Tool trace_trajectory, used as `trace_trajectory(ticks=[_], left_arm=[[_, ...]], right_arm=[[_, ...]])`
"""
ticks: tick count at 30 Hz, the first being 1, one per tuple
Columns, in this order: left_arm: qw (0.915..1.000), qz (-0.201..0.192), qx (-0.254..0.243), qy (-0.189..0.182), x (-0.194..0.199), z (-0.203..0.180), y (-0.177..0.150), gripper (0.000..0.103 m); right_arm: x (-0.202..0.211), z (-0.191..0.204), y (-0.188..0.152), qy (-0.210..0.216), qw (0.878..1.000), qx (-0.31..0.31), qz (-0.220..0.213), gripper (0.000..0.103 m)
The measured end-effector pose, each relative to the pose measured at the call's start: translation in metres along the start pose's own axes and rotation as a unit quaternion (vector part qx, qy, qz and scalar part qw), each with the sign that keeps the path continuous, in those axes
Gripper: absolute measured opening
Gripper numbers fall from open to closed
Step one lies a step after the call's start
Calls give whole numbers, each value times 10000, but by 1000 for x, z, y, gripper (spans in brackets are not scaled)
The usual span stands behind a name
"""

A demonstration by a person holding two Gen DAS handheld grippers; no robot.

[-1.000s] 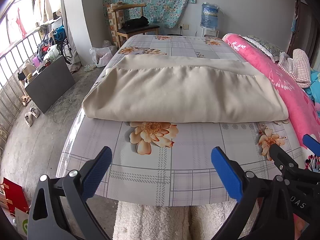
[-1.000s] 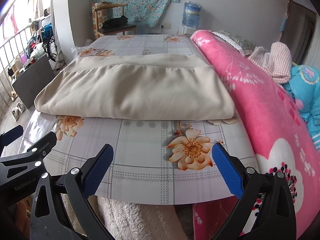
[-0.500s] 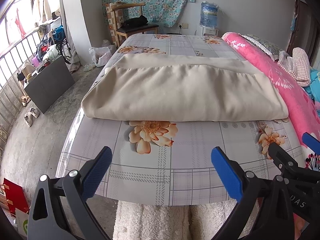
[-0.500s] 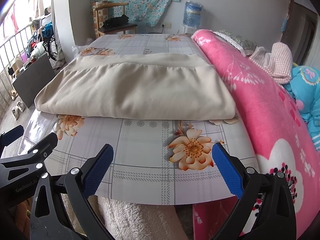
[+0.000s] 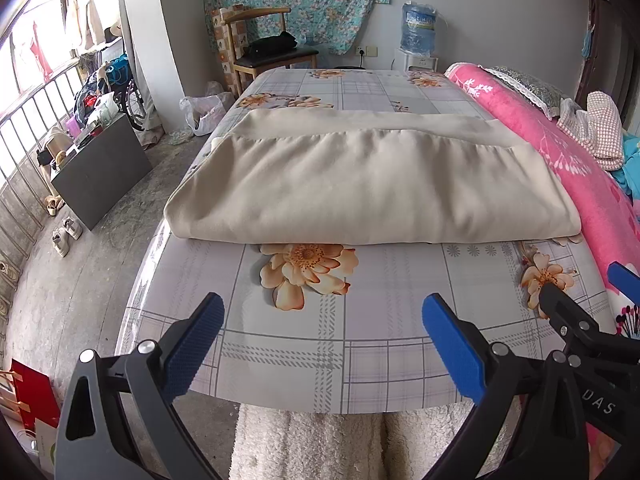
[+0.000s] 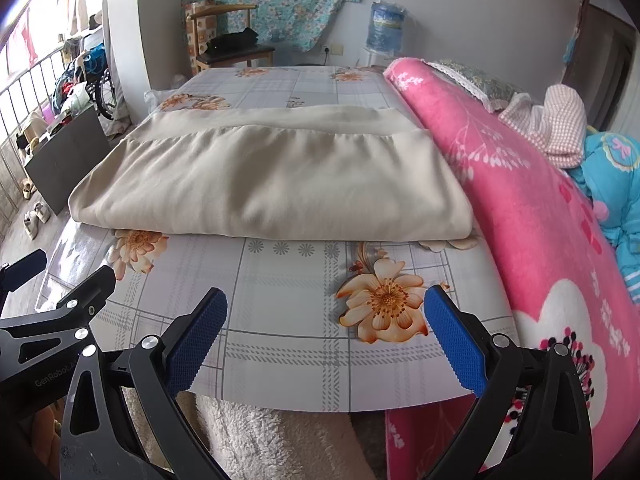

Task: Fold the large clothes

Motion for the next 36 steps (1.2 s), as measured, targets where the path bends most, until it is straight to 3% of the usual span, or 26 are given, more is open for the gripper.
trace_trajectory(ticks=[36], left_arm=[[10000,10,14,-11,-1,1,0,98]], right_arm=[[-1,1,-2,8,10000,37,29,95]])
Point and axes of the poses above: each gripper's, at about its wrist camera, not at the fingertips, and x roughly against the way its jaws point, z to its left, y to its top, the point moved 9 cm from there along -x, roughly the way its jaws point, and after that the axes turned 3 degrees about -x, right-handed, at the moved point
